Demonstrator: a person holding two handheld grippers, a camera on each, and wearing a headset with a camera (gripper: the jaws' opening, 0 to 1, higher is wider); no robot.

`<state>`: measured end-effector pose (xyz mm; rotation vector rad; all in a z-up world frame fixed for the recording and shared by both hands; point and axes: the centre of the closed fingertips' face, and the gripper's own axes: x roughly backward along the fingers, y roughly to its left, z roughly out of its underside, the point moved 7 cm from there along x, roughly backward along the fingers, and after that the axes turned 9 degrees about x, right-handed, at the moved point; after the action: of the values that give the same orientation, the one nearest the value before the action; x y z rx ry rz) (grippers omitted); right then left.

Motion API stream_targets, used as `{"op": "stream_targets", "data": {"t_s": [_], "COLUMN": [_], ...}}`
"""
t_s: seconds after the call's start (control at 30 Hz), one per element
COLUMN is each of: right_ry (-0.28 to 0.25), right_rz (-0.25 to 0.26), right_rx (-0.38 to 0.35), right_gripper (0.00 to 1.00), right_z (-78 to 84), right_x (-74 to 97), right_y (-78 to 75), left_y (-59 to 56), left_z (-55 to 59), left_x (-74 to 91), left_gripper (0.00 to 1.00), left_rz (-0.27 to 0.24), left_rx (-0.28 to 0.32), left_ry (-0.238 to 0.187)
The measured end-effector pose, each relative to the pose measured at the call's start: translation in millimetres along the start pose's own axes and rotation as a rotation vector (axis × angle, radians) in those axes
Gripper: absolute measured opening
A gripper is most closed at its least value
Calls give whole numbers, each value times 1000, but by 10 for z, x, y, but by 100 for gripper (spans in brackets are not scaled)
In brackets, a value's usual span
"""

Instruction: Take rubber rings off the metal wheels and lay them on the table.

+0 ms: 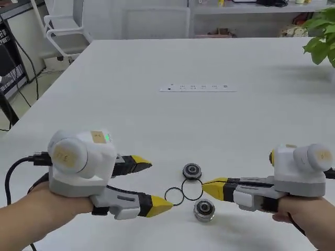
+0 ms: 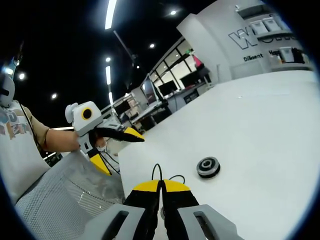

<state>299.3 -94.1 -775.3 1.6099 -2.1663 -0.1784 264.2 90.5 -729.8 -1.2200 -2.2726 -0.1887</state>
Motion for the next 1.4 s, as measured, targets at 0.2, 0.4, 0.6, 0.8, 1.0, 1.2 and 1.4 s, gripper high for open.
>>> {"op": "stream_targets", "data": {"t_s": [0.2,0.4,0.6,0.8,1.0,1.2,1.4], "right_ry": [11,36,72,99,125,154,177], "right_rz": [-4,-17,-31,-41,-51,-46,-47], "right_rx": [7,19,36,33,24,13,-5], "right_gripper": [0,0,0,0,0,0,0], "right_z": [-19,-34,-43,-39,-15,35,81], "right_x": [-67,-165,-260,-364,-436,-489,-520], "right_y": [-15,-25,-48,-83,-93,-147,-164], "left_y": [21,84,116,165,183,197,210], "left_z": [6,3,23,58,65,63,70], "left_x": [72,180,257,323,349,365,382], "left_gripper": [63,65,67,67,68,69,69], "left_rz": [-12,-37,-59,-77,-88,-95,-102], "left_rx": [-1,5,21,32,40,43,50], "left_ry": [-3,-13,-18,-19,-21,-21,-23]}}
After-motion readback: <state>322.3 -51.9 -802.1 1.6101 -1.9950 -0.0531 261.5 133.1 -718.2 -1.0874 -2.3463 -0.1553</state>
